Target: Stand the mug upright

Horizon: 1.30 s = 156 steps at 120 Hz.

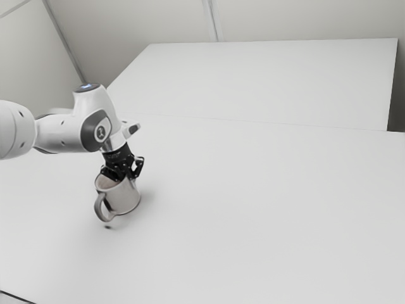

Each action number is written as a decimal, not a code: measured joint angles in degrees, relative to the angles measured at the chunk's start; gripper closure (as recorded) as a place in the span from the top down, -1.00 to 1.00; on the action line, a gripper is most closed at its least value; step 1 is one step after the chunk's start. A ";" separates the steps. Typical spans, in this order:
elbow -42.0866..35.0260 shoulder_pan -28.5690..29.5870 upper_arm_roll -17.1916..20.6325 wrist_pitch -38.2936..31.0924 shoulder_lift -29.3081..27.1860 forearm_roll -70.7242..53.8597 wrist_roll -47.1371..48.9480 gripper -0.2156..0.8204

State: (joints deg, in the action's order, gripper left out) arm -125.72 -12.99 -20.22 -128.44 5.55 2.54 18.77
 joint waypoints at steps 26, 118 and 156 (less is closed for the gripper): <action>0.72 -0.27 -0.39 0.29 0.05 -0.21 1.34 0.10; 18.16 -0.32 -1.75 13.30 -4.60 -1.92 -6.51 0.57; 28.01 -0.09 -1.23 25.99 -7.31 -5.51 -15.14 0.58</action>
State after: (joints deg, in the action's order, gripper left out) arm -97.71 -13.08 -21.45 -102.45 -1.76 -2.97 3.63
